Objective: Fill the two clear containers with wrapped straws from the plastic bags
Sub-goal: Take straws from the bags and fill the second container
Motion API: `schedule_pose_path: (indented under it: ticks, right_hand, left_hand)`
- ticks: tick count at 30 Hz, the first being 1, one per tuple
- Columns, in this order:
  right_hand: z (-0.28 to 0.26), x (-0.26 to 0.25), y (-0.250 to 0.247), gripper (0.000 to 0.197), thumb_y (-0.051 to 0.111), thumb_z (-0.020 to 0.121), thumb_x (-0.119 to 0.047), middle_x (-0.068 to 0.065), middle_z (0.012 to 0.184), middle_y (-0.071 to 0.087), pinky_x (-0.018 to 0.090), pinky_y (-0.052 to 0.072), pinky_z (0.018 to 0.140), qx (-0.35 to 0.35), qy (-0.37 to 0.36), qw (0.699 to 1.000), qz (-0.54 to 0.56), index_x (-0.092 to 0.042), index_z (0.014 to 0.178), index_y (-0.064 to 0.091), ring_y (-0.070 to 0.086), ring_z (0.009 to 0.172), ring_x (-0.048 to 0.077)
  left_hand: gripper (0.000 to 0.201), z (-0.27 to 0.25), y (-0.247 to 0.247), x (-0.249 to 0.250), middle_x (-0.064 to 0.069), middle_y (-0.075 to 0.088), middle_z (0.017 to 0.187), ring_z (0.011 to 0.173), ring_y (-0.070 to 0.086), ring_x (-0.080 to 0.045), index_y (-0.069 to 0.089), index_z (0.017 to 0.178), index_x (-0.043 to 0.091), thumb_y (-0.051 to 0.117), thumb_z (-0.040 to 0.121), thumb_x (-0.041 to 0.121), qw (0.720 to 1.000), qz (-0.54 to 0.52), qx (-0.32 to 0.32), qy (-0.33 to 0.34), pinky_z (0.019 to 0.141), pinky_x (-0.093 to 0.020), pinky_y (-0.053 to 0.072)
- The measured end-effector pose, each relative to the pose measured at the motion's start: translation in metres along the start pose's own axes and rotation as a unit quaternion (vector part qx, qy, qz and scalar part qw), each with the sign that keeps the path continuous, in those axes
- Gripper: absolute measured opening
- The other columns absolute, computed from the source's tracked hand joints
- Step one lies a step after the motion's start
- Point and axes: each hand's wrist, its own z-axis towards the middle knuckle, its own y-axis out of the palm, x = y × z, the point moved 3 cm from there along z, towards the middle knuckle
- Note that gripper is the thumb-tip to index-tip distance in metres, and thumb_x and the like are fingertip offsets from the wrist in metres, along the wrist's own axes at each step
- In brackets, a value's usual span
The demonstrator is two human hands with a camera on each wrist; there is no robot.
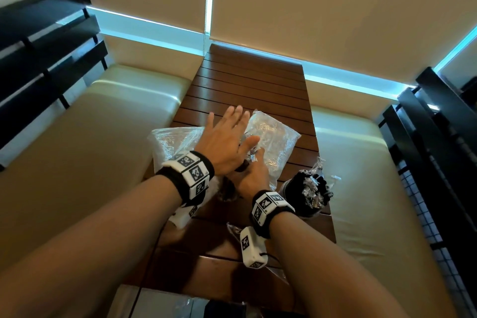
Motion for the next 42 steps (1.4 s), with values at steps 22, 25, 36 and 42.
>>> schedule_pose_path:
  ticks: [22,25,36,42]
  right_hand:
    - [-0.002,0.008,0.007,0.082,0.07,0.079,-0.044,-0.024,0.113,0.031,-0.007,0.026,0.077,-0.033,-0.063,0.991,-0.115,-0.012,0.144,0.031,0.034,0.089,-0.019]
    - [-0.002,0.013,0.007,0.074,0.07,0.077,-0.046,-0.031,0.102,0.034,0.001,0.035,0.077,-0.008,-0.046,0.994,-0.096,-0.019,0.137,0.036,0.04,0.089,-0.022]
    - [-0.005,0.002,0.011,0.086,0.082,0.052,-0.062,0.002,0.115,0.059,0.044,0.053,0.091,0.058,0.04,0.997,-0.024,-0.025,0.117,0.041,0.059,0.107,0.024]
    - [0.009,-0.015,0.024,0.091,0.087,0.055,-0.052,0.008,0.122,0.051,0.048,0.048,0.099,0.059,0.091,0.994,0.009,-0.022,0.125,0.036,0.053,0.116,0.031]
  left_hand:
    - [0.06,0.016,0.046,0.012,-0.008,0.026,0.158,0.148,0.016,-0.025,0.027,0.149,0.015,0.018,0.099,0.046,0.999,0.041,0.005,-0.017,0.12,-0.05,0.008]
    - [0.058,0.016,0.051,0.013,-0.008,0.037,0.153,0.145,0.025,-0.026,0.036,0.145,0.012,0.023,0.098,0.044,0.998,0.043,0.038,-0.017,0.119,-0.049,0.013]
    - [0.082,-0.021,0.004,-0.049,-0.004,0.02,0.159,0.145,0.022,-0.025,0.021,0.152,0.025,0.038,0.073,0.042,0.969,-0.168,-0.002,-0.182,0.116,-0.057,0.017]
    - [0.086,-0.062,0.05,-0.092,-0.01,0.014,0.154,0.141,0.021,-0.034,0.018,0.145,0.037,0.067,0.075,0.044,0.947,0.077,-0.212,-0.229,0.107,-0.067,0.028]
